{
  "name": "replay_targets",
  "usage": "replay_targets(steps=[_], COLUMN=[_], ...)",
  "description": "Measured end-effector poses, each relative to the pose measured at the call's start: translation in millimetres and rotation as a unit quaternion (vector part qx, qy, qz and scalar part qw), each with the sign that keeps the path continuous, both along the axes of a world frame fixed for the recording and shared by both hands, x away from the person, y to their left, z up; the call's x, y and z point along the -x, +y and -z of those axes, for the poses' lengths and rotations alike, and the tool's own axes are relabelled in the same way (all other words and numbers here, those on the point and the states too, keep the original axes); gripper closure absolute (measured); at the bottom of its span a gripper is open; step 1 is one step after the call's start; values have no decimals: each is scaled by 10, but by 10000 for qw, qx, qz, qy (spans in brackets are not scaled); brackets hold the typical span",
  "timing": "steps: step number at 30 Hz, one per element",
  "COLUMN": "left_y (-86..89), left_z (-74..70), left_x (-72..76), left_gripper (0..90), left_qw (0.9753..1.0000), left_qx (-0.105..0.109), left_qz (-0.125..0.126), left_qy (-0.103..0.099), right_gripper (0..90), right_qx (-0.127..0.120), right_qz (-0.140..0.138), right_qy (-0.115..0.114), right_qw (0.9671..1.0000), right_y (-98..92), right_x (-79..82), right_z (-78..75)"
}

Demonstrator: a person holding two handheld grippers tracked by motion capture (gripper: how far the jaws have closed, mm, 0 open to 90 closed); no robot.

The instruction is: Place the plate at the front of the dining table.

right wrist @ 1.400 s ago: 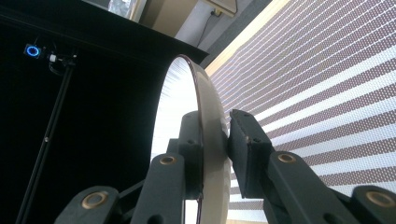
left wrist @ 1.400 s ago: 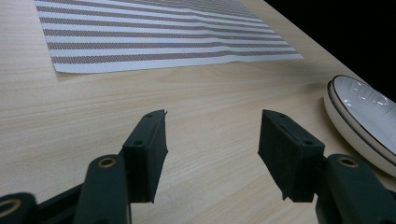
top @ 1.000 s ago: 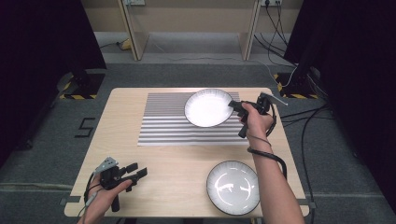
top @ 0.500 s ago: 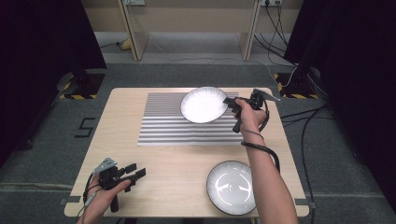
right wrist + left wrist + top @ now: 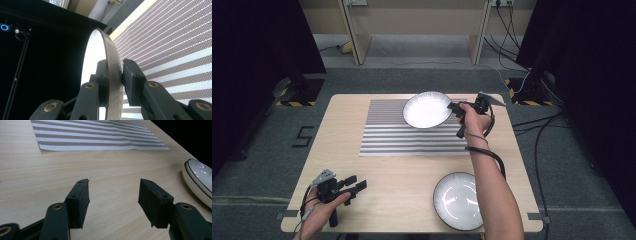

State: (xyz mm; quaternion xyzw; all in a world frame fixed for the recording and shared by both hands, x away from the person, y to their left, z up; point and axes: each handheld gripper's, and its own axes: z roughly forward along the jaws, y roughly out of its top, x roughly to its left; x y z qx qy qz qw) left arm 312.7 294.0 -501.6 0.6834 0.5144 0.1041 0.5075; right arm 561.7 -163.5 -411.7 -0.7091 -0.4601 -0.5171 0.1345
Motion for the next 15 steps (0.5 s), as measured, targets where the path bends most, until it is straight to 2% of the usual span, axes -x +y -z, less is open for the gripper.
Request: replay_targets(steps=[4,15], left_y=[11,24], left_z=[5,43], left_x=[-2,-11], left_gripper=[413,413], left_qw=[10000,10000], left_qx=[0,14], left_qz=[-21,-57], left_qy=[-2,-6], right_gripper=[751,751], right_qx=[-52,22], right_qz=[54,118], right_qy=[61,164], right_qw=[10000,9998], right_y=[18,84], right_x=[-47,-161], right_z=[42,119])
